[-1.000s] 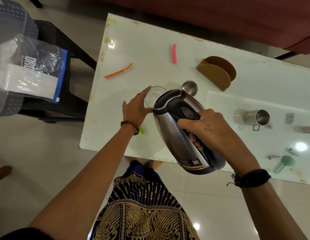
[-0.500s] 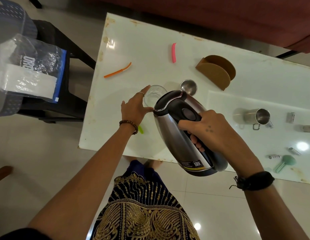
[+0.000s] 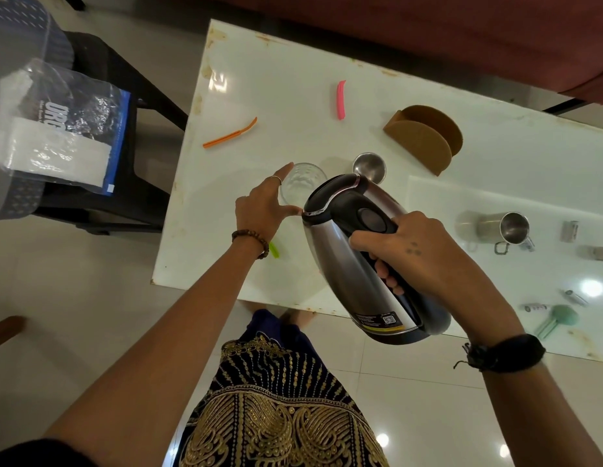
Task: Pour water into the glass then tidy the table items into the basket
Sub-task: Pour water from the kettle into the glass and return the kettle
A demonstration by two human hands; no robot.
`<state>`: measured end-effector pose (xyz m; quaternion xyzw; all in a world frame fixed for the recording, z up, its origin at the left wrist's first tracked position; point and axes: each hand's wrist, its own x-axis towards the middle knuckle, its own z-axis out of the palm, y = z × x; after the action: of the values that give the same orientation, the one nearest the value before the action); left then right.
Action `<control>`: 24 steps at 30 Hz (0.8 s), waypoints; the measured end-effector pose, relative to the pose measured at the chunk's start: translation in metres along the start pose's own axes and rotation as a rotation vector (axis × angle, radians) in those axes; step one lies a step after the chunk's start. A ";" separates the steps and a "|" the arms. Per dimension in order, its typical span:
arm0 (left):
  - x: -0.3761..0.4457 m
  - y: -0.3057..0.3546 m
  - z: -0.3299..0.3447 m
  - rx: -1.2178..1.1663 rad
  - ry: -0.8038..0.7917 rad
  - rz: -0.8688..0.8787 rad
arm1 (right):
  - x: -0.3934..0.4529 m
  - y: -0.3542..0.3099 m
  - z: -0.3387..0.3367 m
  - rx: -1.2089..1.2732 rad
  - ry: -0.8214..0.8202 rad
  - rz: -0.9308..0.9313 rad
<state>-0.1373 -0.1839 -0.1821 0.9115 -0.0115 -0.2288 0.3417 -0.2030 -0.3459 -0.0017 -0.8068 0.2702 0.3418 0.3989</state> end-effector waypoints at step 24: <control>0.000 0.002 -0.001 0.015 0.000 -0.003 | 0.007 -0.002 0.000 0.001 -0.011 0.000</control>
<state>-0.1368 -0.1849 -0.1805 0.9140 -0.0118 -0.2295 0.3343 -0.1977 -0.3458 -0.0059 -0.8047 0.2680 0.3462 0.4010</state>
